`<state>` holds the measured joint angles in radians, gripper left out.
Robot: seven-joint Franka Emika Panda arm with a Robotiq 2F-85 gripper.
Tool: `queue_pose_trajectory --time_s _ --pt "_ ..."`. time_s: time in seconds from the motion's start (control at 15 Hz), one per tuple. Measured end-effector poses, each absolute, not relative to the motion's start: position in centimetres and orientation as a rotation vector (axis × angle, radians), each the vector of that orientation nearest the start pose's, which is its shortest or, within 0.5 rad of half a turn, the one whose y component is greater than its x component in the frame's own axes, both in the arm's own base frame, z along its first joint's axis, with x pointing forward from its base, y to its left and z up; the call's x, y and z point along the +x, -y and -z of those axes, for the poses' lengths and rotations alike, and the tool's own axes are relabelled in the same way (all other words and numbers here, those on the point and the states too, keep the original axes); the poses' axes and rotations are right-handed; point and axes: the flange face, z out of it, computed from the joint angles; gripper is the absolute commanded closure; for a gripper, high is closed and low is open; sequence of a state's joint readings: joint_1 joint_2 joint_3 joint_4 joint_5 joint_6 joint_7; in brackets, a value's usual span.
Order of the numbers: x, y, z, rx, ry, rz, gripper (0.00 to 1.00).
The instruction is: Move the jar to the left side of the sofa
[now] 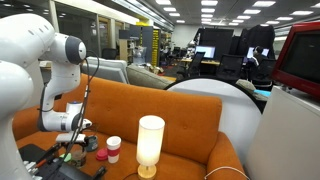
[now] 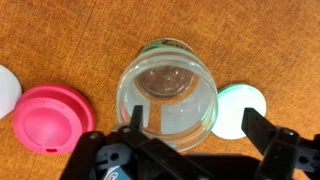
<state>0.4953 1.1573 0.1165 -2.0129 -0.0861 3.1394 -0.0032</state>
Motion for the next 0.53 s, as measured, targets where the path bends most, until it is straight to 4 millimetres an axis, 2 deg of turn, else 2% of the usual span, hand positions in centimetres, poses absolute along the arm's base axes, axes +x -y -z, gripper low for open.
queue_pose_trajectory --time_s 0.53 --pt "37.5 -30.0 7.0 -2.91 0.943 -0.05 0.0"
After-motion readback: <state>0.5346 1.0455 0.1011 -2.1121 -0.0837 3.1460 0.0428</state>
